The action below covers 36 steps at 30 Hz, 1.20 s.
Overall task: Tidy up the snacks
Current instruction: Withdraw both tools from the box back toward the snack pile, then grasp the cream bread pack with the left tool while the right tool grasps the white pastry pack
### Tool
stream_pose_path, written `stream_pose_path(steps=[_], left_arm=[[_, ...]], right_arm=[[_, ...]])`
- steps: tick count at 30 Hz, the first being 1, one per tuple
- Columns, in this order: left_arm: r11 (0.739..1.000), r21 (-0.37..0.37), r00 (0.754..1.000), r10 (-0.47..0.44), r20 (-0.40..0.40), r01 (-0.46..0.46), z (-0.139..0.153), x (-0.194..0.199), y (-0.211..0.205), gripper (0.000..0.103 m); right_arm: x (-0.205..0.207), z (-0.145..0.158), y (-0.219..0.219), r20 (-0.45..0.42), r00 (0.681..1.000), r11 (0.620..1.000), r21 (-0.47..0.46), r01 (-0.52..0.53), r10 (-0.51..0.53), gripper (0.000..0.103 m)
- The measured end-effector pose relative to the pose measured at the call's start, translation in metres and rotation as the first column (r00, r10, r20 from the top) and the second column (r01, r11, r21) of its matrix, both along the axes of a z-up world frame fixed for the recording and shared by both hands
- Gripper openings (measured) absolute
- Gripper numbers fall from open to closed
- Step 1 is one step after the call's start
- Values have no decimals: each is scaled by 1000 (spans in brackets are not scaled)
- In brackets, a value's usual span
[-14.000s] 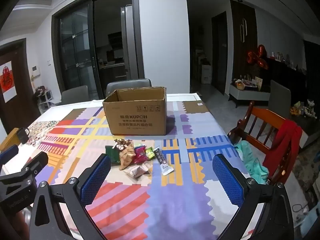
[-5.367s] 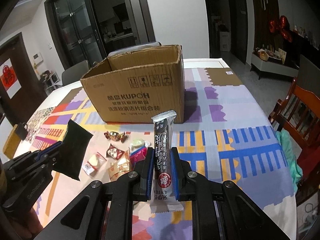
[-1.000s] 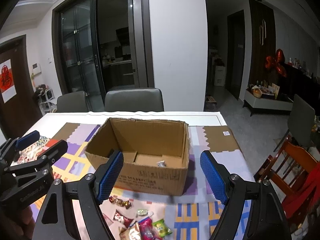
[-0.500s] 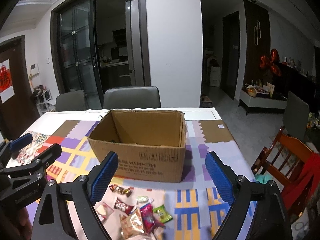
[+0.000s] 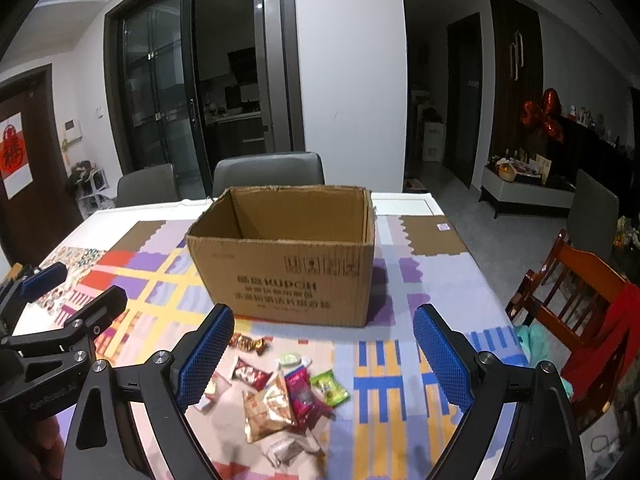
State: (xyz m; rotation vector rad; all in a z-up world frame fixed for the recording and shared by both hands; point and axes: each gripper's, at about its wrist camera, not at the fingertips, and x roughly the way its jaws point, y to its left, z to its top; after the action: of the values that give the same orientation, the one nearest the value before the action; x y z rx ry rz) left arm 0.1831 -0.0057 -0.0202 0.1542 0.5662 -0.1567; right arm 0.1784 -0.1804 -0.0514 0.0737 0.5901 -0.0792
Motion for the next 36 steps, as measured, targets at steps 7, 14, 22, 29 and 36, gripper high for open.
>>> stream_pose_path(steps=[7, 14, 22, 29, 36], left_arm=[[1000, 13, 1000, -5, -21, 5, -15, -9, 2, 93], [999, 32, 999, -14, -40, 15, -31, -15, 3, 93], [999, 35, 997, -28, -72, 31, -54, -18, 5, 93], [998, 33, 994, -46, -102, 49, -77, -16, 8, 93], [995, 36, 985, -89, -145, 95, -102, -9, 8, 93]], right_arm=[[-8, -16, 8, -33, 999, 1000, -2, -18, 18, 92], [-18, -37, 11, -71, 997, 1000, -1, -23, 23, 92], [-24, -65, 18, -113, 993, 999, 11, -32, 33, 92], [-27, -87, 26, -152, 987, 999, 1, -42, 42, 92], [-26, -111, 28, -191, 981, 1000, 3, -19, 19, 92]])
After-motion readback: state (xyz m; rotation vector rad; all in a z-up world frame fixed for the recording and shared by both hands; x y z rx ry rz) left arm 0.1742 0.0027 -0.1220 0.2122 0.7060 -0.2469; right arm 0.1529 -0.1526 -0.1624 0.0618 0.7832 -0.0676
